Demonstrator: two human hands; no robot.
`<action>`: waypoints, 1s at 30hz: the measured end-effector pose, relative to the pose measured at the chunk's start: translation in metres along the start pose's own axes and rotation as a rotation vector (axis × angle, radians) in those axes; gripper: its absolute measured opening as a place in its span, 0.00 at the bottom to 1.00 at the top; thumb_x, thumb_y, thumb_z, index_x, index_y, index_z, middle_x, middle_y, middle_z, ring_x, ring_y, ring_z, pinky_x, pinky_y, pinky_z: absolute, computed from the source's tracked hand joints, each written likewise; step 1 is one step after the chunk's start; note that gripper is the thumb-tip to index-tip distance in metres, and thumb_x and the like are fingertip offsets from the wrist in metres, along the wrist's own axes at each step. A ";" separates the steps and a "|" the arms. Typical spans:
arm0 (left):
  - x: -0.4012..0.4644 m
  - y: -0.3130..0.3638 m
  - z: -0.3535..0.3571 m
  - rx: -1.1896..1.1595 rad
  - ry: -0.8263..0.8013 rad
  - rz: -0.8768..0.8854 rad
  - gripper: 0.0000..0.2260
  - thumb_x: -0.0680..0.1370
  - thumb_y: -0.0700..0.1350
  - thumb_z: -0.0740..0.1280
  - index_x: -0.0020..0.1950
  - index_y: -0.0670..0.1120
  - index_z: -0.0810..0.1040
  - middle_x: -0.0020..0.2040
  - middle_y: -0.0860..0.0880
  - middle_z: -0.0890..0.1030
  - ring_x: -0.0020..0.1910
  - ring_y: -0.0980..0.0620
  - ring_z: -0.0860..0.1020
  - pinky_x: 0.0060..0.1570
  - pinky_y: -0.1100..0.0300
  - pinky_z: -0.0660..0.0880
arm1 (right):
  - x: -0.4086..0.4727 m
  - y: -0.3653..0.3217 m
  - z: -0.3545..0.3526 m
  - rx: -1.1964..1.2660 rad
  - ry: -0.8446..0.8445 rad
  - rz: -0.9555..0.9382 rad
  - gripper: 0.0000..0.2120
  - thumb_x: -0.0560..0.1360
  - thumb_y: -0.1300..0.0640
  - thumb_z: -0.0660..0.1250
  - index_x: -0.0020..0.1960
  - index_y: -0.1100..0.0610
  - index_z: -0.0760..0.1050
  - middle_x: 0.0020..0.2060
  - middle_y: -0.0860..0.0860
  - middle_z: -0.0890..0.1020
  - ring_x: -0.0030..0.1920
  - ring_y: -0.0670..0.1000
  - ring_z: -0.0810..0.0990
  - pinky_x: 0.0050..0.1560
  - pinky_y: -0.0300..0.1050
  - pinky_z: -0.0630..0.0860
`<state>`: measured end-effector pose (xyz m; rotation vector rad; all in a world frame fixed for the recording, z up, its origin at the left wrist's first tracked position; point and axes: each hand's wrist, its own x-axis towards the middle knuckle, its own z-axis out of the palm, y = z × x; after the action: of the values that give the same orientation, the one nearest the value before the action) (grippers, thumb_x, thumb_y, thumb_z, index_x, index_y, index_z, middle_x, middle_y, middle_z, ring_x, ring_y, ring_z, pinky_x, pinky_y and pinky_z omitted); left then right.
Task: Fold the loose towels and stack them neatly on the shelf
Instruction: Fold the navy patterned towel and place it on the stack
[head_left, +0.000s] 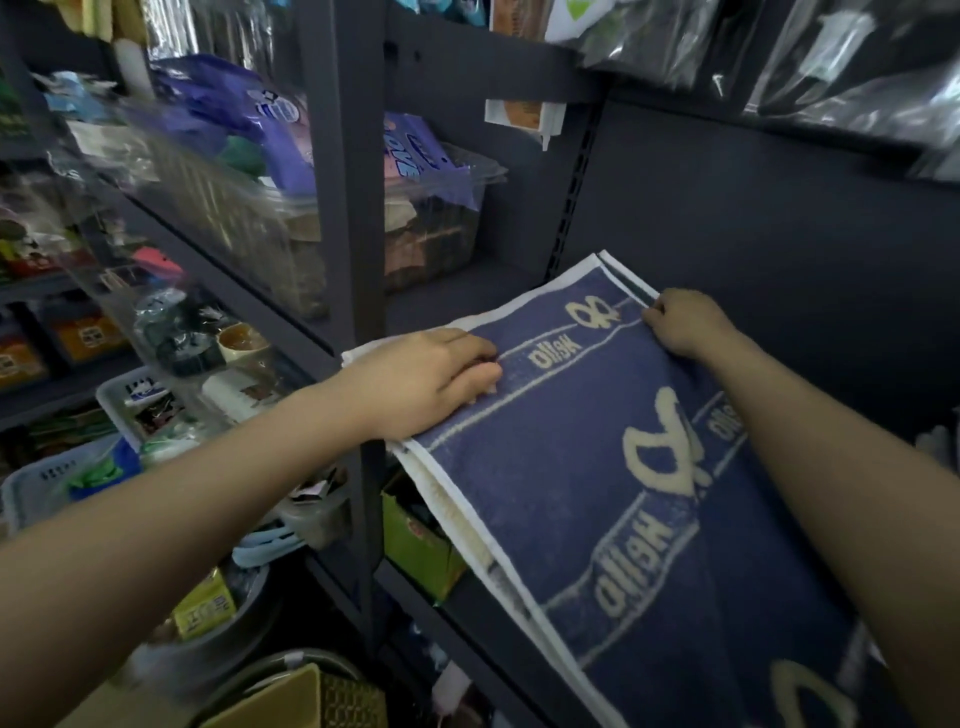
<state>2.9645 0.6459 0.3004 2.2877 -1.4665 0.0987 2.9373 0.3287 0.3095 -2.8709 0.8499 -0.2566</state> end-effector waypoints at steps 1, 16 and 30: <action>0.000 -0.001 0.000 0.020 -0.027 -0.005 0.21 0.79 0.55 0.52 0.66 0.45 0.71 0.63 0.47 0.74 0.58 0.52 0.73 0.59 0.63 0.65 | -0.002 0.002 -0.001 0.045 0.007 0.033 0.18 0.78 0.51 0.58 0.56 0.66 0.73 0.57 0.65 0.76 0.56 0.63 0.75 0.53 0.50 0.71; 0.009 -0.001 0.003 -0.017 -0.225 0.064 0.23 0.79 0.52 0.60 0.73 0.53 0.60 0.76 0.55 0.54 0.73 0.58 0.55 0.69 0.65 0.53 | -0.015 0.037 -0.029 0.510 0.128 0.016 0.02 0.75 0.62 0.65 0.43 0.60 0.74 0.40 0.57 0.77 0.43 0.53 0.75 0.42 0.43 0.69; -0.033 -0.012 -0.008 0.066 -0.012 0.469 0.20 0.72 0.58 0.65 0.52 0.44 0.79 0.55 0.47 0.78 0.57 0.50 0.75 0.56 0.56 0.72 | -0.220 -0.099 -0.023 -0.057 0.098 -0.601 0.14 0.71 0.39 0.59 0.40 0.50 0.65 0.37 0.45 0.70 0.36 0.49 0.70 0.33 0.44 0.65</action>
<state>2.9619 0.6819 0.2944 1.9492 -2.0047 0.2718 2.8029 0.5295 0.3227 -3.1120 -0.0219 -0.4377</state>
